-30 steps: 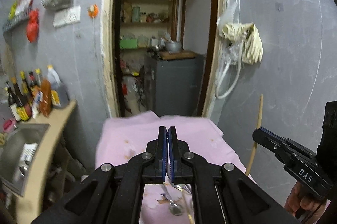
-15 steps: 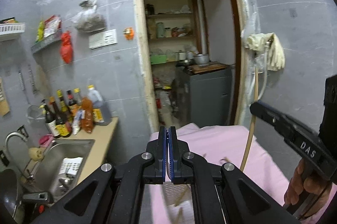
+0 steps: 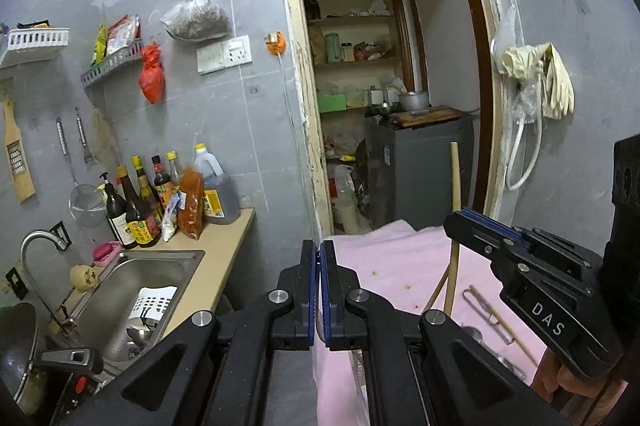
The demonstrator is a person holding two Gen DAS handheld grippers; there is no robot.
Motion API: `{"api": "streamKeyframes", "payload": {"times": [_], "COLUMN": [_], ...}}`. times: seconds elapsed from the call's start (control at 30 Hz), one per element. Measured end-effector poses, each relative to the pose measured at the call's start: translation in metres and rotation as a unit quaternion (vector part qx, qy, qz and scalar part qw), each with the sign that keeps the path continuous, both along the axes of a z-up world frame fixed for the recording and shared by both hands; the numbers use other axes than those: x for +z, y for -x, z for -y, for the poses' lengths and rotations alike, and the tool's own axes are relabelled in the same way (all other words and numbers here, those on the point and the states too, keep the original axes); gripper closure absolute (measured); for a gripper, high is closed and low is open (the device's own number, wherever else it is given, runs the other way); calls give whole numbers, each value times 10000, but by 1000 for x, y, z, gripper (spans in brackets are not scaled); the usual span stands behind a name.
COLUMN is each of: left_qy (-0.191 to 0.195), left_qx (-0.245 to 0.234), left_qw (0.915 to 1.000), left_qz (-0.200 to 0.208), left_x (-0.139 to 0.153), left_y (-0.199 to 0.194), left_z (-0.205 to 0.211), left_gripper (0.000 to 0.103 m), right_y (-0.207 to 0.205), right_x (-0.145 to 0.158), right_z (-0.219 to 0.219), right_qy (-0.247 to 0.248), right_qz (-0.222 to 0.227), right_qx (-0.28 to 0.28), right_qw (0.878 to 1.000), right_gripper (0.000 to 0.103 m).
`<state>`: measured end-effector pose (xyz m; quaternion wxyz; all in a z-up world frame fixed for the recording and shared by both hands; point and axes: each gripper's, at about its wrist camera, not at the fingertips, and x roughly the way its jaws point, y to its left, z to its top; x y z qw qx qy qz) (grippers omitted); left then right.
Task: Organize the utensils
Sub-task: 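Lift both held utensils and carry them over the white holder, then open both tools to drop the utensils into the white holder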
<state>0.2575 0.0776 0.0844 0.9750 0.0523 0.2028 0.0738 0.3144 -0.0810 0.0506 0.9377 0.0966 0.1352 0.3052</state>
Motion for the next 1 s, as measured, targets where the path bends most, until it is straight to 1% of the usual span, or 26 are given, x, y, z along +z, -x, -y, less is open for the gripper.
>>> {"api": "streamKeyframes", "payload": {"times": [0.23,0.43,0.7,0.8,0.87,0.93,1.0], "left_qy": [-58,26,444,729,948,1105,1229], "left_qx": [82,14,-139,-225,-278,-288,-298], "left_qw": [9998,9994,9977,9951,9925,9902,9884], "left_qz": [-161,-343,-501,-636,-721,-805,-840], "left_x": [-28,-38,-42,-45,-48,-51,-53], "left_y": [-8,-10,-11,-14,-15,-16,-16], "left_z": [4,5,0,-4,-5,-6,-8], "left_gripper": [100,100,100,99,98,98,98], "right_y": [-11,-10,-4,-3,-1,1,4], "right_x": [-23,-41,-50,-52,-49,-48,-44], "right_z": [1,-2,4,8,9,14,20], "right_qy": [43,178,239,250,254,232,187], "right_qz": [-276,-453,-638,-719,-729,-742,-722], "right_qx": [46,168,282,293,282,261,208], "right_qw": [9996,9987,9973,9967,9966,9966,9970], "right_gripper": [98,98,97,97,95,88,85]}}
